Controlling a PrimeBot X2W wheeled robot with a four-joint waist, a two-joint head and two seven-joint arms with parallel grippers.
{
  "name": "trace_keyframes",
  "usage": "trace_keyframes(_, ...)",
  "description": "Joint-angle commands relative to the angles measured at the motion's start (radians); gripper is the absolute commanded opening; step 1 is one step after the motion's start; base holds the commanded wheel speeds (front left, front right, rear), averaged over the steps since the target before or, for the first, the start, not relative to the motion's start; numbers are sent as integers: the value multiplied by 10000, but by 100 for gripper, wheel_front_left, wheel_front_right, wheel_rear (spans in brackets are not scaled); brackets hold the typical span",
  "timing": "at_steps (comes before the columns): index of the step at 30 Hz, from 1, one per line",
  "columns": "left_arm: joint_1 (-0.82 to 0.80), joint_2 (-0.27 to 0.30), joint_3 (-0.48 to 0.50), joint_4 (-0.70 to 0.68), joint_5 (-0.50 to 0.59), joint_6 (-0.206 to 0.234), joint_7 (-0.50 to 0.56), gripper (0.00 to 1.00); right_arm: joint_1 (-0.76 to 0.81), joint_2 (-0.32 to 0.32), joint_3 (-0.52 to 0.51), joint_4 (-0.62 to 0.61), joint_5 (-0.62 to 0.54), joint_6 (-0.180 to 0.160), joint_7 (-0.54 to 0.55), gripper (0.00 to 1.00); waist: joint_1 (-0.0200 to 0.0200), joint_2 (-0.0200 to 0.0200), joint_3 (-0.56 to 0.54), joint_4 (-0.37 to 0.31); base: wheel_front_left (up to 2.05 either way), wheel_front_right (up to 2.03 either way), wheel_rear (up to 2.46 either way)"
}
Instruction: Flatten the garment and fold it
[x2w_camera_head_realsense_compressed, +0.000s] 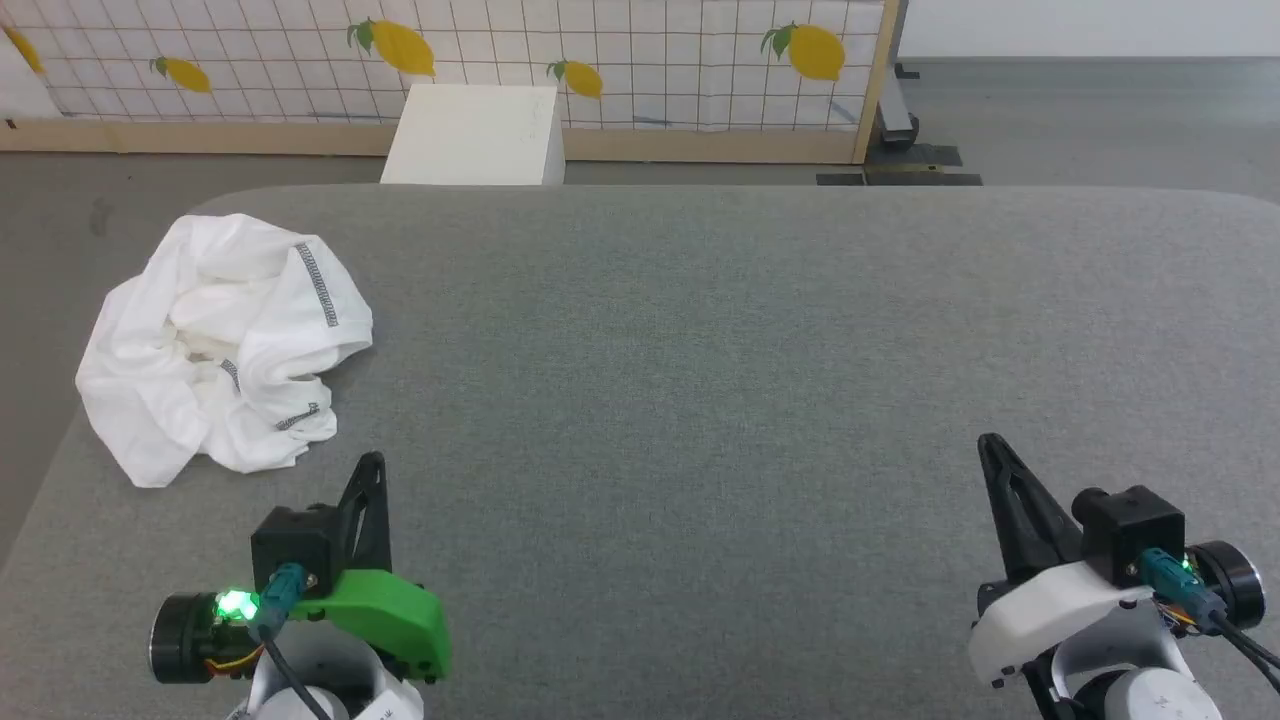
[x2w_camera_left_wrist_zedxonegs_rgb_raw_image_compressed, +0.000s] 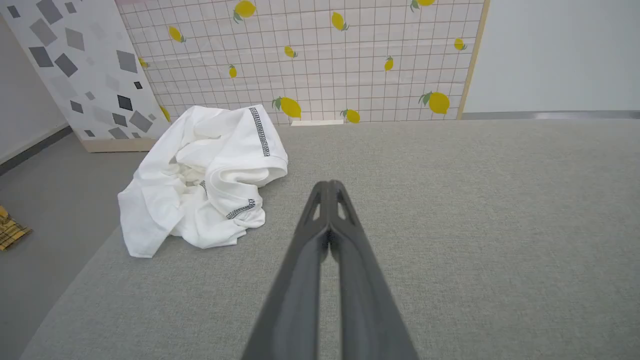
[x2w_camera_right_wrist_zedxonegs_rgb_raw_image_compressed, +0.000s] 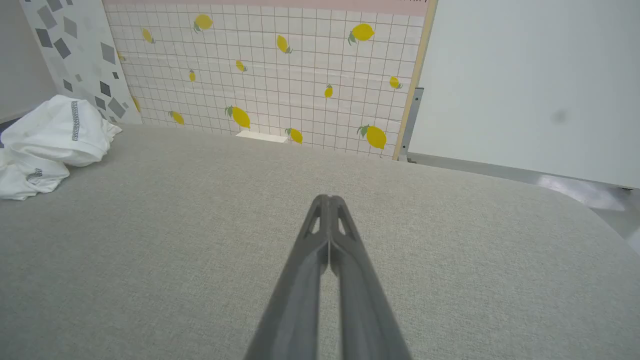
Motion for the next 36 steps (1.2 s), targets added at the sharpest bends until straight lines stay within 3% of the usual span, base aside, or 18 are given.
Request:
trace_keyframes(1, 110, -40, 37, -30, 129, 66, 14, 0, 11, 24, 12, -57, -49, -17, 1, 0, 0, 0, 0, 0, 0, 0, 0)
trace_keyframes(29, 110, -40, 37, -30, 129, 66, 14, 0, 11, 24, 12, -57, -49, -17, 1, 0, 0, 0, 0, 0, 0, 0, 0)
trace_keyframes(30, -2, 2, -6, 2, -6, 0, 0, 100, 0, 0, -2, 2, 4, 0, 0, 100, 0, 0, 0, 0, 0, 0, 0)
trace_keyframes(36, -22, 1, -81, 45, -91, 22, -57, 100, -17, -3, -7, 23, 31, 0, -39, 100, 0, 0, 2, -2, 0, 0, 0)
